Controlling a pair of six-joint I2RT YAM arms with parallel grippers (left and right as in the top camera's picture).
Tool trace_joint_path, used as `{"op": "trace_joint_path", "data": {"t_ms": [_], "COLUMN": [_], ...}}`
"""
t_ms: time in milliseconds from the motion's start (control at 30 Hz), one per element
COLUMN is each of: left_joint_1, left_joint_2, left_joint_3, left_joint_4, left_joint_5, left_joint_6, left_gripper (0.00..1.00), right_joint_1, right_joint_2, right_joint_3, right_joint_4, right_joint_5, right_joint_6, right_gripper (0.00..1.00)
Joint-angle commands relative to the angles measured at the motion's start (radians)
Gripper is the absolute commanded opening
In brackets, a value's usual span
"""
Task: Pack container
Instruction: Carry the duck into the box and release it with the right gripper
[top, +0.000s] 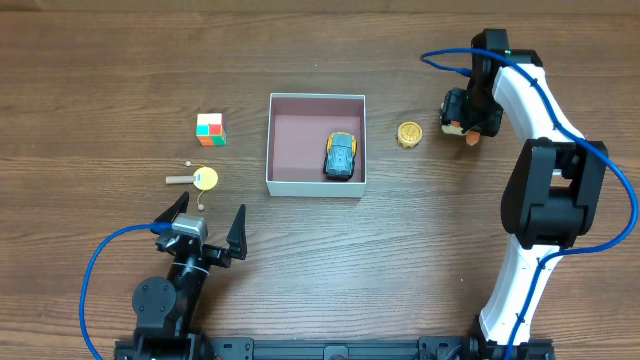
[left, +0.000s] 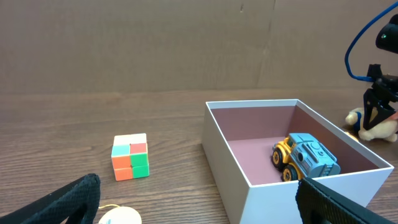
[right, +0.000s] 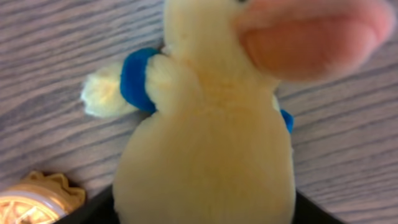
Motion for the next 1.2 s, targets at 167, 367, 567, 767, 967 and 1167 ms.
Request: {"op": "trace_joint_path", "data": {"t_ms": [167, 367, 567, 767, 967, 1167], "left_joint_1": [0.006, 0.006, 0.006, 0.006, 0.006, 0.006], "left_joint_2": [-0.008, -0.008, -0.008, -0.008, -0.008, -0.008], "left_joint_3": [-0.003, -0.003, -0.003, -0.003, -0.003, -0.003], "left_joint_4": [0.001, 0.001, 0.001, 0.001, 0.001, 0.001], "left_joint_5": [0.004, 0.004, 0.004, 0.004, 0.004, 0.004], "left_joint_6": [0.008, 0.008, 0.008, 0.008, 0.008, 0.008], "left_gripper": [1.0, 1.0, 1.0, 1.0, 1.0, 1.0], "right_joint_1": [-0.005, 0.012, 0.086, 0.267, 0.489, 0.599], "right_joint_2": [-0.003, -0.003, -0.003, -0.03, -0.042, -0.042], "right_joint_3": [0.074, 0.328, 0.694, 0.904, 0.861, 0.711], "right_joint_4": [-0.035, -0.216, -0.443, -0.607, -0.607, -0.607], "right_joint_5": [0.035, 0.037, -0.035, -0.086, -0.069, -0.05], "right_joint_6": [-0.003, 0.005, 0.005, 0.008, 0.008, 0.008], "right_gripper": [0.33, 0.27, 0.21, 0.21, 0.24, 0.25]}}
